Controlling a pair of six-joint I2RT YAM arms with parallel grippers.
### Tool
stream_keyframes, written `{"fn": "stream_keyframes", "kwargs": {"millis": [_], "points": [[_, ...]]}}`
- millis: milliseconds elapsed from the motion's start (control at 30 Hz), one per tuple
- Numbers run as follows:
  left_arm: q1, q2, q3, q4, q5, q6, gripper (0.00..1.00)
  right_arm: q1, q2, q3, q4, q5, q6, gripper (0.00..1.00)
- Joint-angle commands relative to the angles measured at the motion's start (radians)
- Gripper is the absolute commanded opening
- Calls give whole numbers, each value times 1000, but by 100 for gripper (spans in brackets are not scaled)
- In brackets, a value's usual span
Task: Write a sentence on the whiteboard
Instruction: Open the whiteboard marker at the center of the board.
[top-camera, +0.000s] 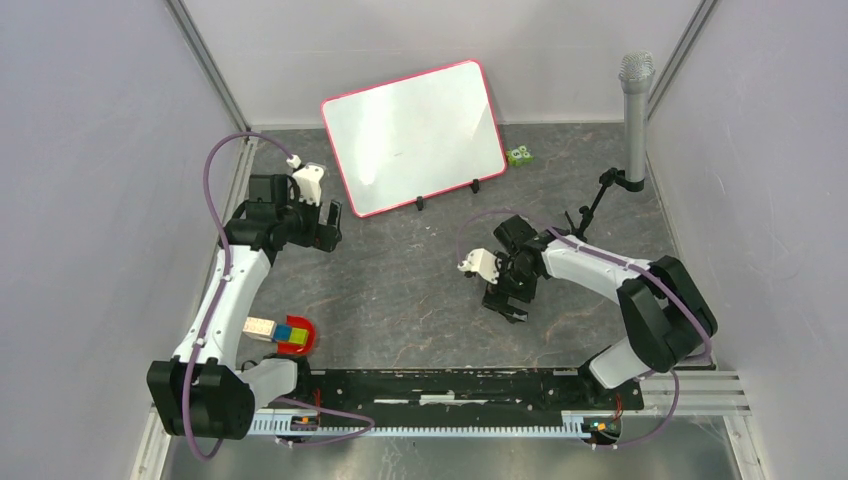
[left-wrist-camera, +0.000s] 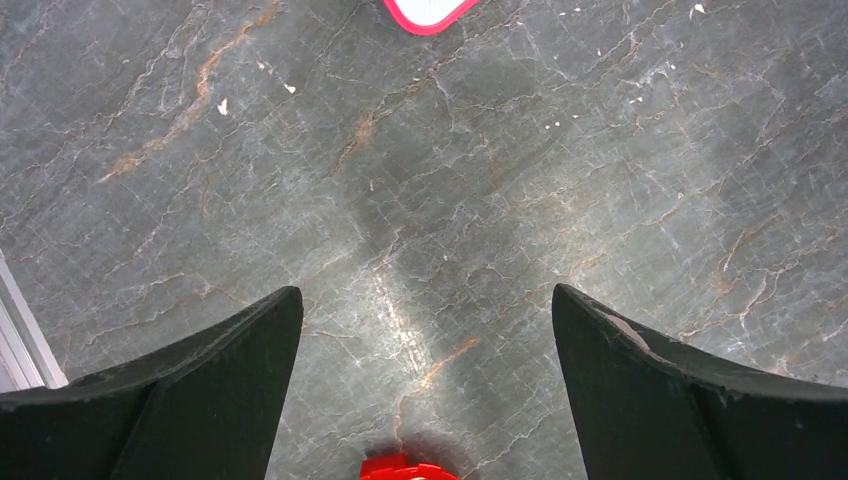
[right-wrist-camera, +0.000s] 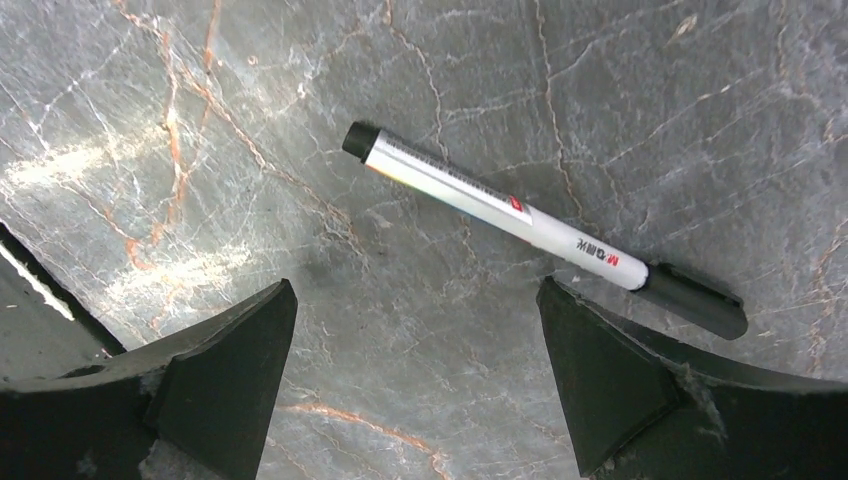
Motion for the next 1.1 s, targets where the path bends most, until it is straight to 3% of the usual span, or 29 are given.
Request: {"fn": "stream_keyframes", "kwargs": {"millis": [0,100,300,467,800,933,1067], "points": [[-3,-9,38,8,18,-42,100,24,-6,53,61,5,-8,98],[-4,-8,32,1,29,-25,100,30,-85,57,47,-21,-66,98],[-3,7,46,-17,82,-14,100,70,-140,61,64,20,-213,87],[-3,16,78,-31,88,-23,100,162,-117,5,130,212,-348,77],[-3,25,94,-61,96,-22,100,314,1,-56,147,343,-511,62],[-3,28,106,-74,106,-20,100,348,59,-75,144,330,-549,51],[-2,50,133,-101,141,-26,100,358,105,-34,113,263,-546,24]]}}
